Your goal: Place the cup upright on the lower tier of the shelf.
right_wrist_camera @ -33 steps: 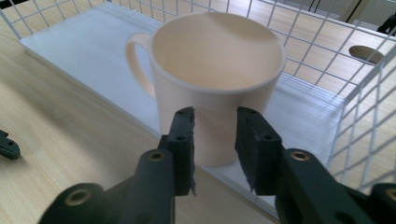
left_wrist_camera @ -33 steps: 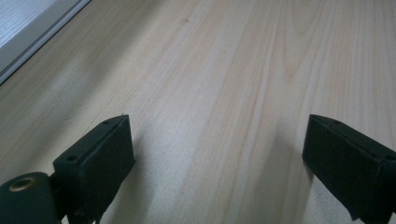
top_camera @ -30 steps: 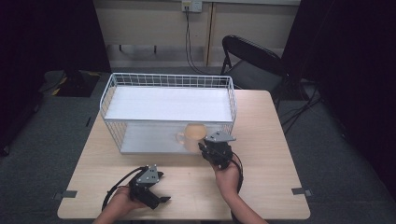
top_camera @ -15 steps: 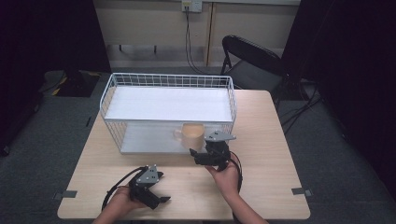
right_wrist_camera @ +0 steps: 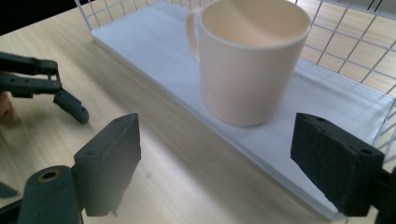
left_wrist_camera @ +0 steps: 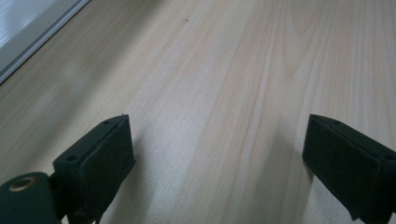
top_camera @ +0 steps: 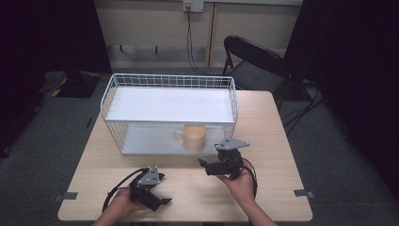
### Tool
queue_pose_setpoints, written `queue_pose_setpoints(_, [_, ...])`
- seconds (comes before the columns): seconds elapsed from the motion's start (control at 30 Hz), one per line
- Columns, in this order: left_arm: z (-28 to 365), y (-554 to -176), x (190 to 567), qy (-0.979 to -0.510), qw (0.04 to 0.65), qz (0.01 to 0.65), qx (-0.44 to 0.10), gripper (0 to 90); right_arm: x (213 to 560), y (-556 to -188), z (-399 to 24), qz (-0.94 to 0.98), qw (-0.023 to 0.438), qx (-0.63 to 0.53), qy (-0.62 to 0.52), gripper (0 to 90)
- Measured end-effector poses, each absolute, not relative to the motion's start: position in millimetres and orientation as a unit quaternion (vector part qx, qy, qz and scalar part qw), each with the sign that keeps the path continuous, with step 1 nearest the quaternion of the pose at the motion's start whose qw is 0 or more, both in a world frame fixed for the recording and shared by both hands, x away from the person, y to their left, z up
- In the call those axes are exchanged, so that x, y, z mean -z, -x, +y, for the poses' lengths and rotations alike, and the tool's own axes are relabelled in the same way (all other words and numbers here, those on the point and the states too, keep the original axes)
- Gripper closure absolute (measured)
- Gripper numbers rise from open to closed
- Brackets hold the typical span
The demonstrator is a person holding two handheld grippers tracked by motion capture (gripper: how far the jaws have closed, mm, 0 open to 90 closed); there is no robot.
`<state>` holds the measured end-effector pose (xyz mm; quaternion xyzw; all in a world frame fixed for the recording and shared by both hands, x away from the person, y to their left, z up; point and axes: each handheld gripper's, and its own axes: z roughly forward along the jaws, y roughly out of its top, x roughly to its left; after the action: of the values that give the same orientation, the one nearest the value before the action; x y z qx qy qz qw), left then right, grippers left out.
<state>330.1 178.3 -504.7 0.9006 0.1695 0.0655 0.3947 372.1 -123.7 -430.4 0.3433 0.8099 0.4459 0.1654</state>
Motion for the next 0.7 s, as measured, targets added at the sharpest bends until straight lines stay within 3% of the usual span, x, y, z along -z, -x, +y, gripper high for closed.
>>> queue_pose_setpoints(0.7, [178.2, -330.1, 504.7, -0.901, 0.395, 0.169, -0.065, 8.3, 458.6, -353.4, -177.7, 0.826, 0.139, -0.427, -0.342, 15.7])
